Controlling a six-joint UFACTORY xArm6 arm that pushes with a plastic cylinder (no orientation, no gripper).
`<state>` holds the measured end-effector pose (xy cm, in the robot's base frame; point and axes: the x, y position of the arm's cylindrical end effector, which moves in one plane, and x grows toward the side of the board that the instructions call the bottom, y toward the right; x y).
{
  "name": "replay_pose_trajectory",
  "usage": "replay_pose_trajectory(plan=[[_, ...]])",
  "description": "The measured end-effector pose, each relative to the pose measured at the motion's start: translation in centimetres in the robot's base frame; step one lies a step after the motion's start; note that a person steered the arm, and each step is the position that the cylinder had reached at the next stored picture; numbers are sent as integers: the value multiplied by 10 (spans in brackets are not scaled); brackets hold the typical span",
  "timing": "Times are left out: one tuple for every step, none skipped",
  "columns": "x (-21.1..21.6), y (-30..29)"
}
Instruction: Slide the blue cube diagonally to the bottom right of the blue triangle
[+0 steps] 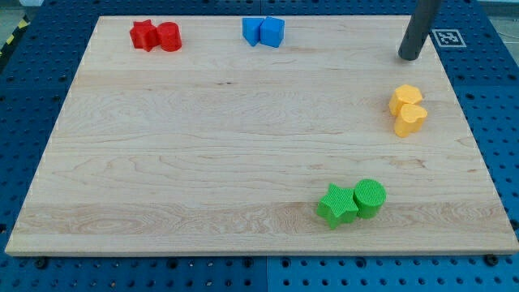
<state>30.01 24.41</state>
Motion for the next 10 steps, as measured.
replay_pose_trajectory(plan=[[0,-1],[0,-1],[-10,-13],[-33,-25],[-49,-58],[-54,-66],[-54,-66],[-55,-68],[-57,-71],[-62,-73]])
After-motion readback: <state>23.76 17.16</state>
